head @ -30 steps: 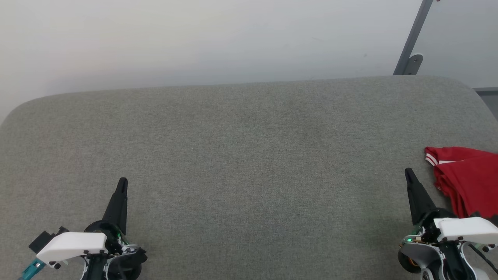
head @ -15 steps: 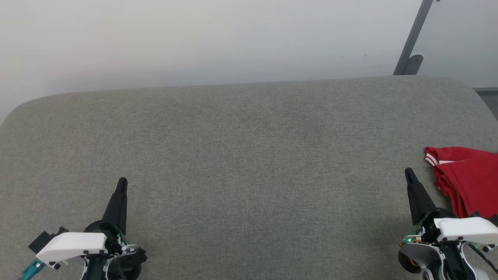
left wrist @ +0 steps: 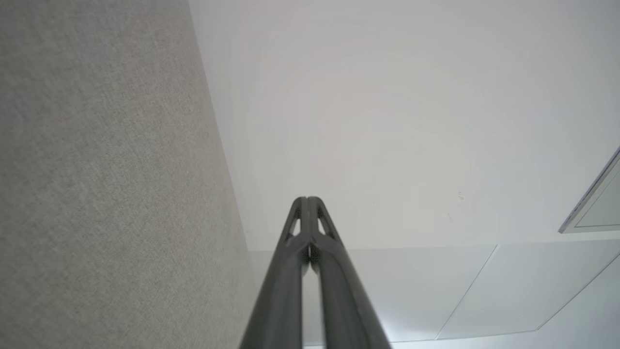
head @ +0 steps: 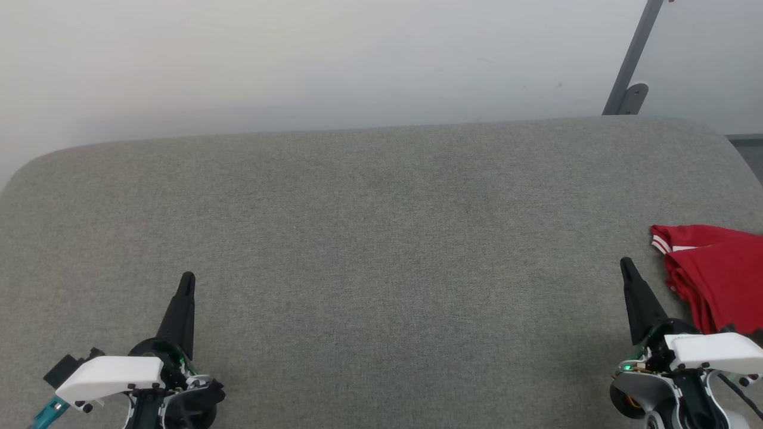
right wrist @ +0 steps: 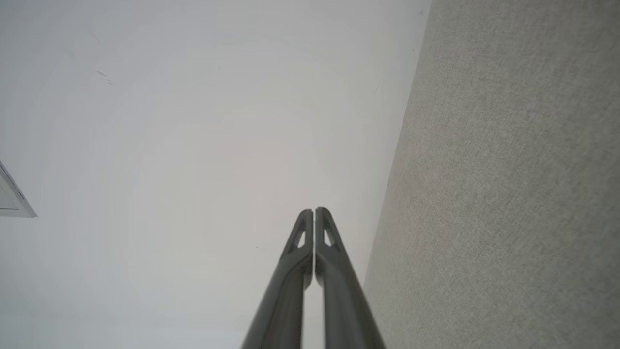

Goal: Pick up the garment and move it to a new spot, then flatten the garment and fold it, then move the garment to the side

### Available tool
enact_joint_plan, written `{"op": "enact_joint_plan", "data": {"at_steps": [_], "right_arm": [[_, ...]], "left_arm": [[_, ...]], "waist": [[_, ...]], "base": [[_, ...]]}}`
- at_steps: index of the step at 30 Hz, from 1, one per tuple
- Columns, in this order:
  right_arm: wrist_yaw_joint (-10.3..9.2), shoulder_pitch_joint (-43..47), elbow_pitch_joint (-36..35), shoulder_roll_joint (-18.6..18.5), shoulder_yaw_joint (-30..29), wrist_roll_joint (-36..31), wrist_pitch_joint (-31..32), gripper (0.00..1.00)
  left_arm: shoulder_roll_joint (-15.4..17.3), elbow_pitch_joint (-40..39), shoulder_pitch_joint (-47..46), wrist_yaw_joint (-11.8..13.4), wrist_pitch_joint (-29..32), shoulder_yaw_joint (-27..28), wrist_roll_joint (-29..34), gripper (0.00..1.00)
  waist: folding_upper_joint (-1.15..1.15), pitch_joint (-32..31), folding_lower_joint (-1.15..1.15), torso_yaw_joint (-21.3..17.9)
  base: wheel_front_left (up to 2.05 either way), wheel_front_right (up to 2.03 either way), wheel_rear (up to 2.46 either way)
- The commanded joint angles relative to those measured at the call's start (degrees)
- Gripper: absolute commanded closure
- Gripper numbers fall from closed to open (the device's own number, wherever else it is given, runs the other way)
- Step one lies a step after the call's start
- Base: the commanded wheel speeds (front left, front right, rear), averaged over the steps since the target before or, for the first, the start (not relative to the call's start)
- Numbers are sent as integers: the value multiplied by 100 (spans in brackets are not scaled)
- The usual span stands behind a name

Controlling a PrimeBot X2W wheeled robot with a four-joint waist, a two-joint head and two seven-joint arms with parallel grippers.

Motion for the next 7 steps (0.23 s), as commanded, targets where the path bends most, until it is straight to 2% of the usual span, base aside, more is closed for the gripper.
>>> {"op": "enact_joint_plan", "data": {"at_steps": [1, 7], "right_arm": [[-2, -26, 9, 8, 6, 22, 8, 100], [-2, -26, 9, 8, 6, 22, 8, 100]], "left_arm": [[-15, 1, -68, 12, 32, 23, 5, 100], [-17, 1, -68, 12, 25, 26, 9, 100]], "waist": [[0, 0, 0, 0], [0, 0, 0, 0]], "base": [[0, 0, 0], [0, 0, 0]]}}
